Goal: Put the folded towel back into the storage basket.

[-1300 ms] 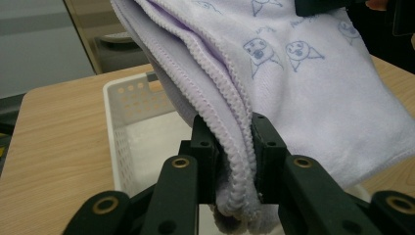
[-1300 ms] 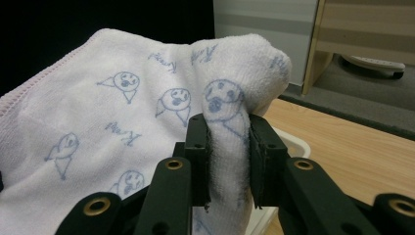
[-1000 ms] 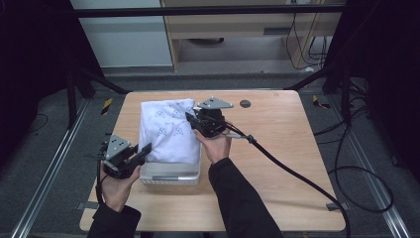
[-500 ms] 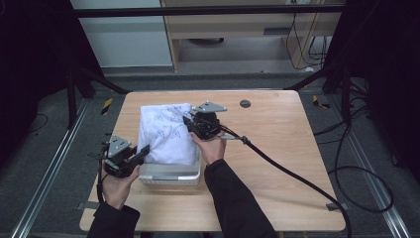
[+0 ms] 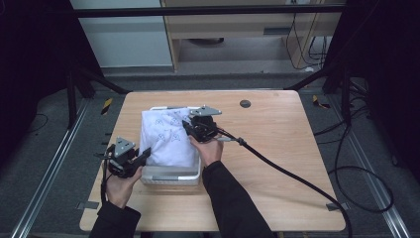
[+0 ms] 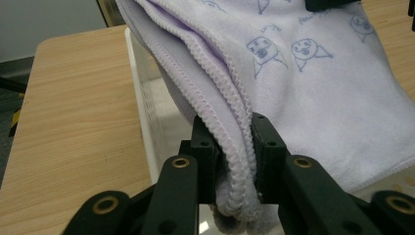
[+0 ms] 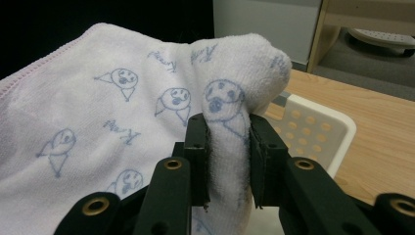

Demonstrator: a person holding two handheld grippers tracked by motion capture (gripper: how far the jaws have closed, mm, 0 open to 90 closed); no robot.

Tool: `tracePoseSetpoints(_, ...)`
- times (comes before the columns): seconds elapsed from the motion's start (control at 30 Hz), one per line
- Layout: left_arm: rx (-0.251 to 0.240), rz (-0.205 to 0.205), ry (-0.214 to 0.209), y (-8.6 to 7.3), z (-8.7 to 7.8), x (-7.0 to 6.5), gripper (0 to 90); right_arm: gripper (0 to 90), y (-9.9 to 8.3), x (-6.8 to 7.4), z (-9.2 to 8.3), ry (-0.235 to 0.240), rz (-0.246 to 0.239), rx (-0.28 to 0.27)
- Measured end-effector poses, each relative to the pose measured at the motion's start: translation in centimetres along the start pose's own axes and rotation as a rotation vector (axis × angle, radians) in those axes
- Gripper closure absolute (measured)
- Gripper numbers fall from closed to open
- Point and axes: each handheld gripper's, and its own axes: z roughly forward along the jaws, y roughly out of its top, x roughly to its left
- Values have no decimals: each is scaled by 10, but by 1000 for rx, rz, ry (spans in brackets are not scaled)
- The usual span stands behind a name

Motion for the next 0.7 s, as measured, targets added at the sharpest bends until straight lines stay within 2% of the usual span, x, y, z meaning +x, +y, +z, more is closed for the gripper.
tracePoseSetpoints(0.47, 34, 9, 12, -7, 11, -2, 742, 722, -10, 0, 10, -24, -9, 35)
tracePoseSetpoints(0.7, 56, 16, 11, -11, 17, -2, 742, 718, -16, -2, 14, -27, 3, 50)
